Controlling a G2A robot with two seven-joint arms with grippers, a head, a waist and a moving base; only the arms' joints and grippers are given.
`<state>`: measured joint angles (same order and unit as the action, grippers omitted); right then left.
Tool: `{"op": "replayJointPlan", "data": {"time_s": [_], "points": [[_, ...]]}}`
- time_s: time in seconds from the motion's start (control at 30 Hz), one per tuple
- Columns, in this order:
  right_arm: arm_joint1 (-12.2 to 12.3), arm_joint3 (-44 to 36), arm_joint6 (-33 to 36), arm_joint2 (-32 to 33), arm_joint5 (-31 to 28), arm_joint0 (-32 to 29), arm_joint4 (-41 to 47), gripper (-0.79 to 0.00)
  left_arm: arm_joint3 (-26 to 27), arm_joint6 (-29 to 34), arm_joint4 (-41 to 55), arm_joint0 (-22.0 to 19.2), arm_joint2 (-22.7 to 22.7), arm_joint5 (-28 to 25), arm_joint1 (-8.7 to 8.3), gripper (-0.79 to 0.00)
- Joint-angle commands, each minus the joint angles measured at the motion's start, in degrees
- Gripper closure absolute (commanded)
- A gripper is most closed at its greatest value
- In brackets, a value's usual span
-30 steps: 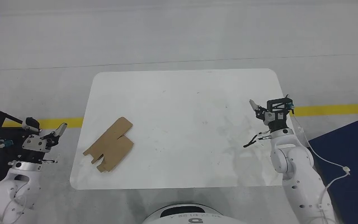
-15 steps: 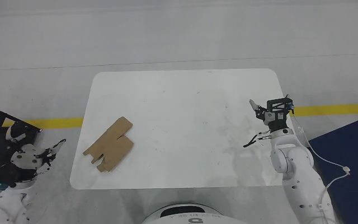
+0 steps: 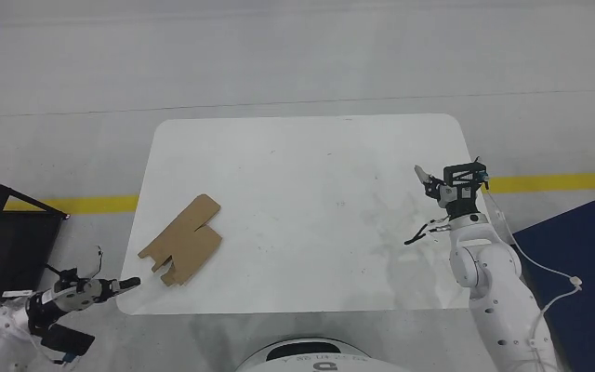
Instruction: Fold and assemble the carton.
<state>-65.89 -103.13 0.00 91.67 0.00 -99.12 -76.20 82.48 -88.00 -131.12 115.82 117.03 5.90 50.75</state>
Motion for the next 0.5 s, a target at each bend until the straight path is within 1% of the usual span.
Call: {"op": "replayJointPlan", "data": {"time_s": [0.0,0.03,0.13,0.27,0.33,0.47], "points": [[0.00,0.00,0.00,0.00,0.00,0.00,0.00,-0.785,-1.05,-0.01,-1.31,0.49,-0.78,4.49,-1.36,-0.785],[0.00,0.00,0.00,0.00,0.00,0.00,0.00,-0.785,-2.17,-0.01,-2.37,0.65,-1.13,6.98,-1.97,-0.785],[0.00,0.00,0.00,0.00,0.00,0.00,0.00,-0.785,-4.53,-0.01,-2.17,0.49,-3.28,10.38,-3.52,-0.785],[0.00,0.00,0.00,0.00,0.00,0.00,0.00,-0.785,-6.30,-0.01,-3.24,-1.09,-5.27,10.39,-4.84,-0.785],[0.00,0.00,0.00,0.00,0.00,0.00,0.00,-0.785,-6.92,-0.01,-3.74,-1.83,-6.33,10.39,-5.15,-0.785],[0.00,0.00,0.00,0.00,0.00,0.00,0.00,-0.785,-8.17,-0.01,-7.90,-2.51,-8.14,10.39,-5.72,-0.785]]}}
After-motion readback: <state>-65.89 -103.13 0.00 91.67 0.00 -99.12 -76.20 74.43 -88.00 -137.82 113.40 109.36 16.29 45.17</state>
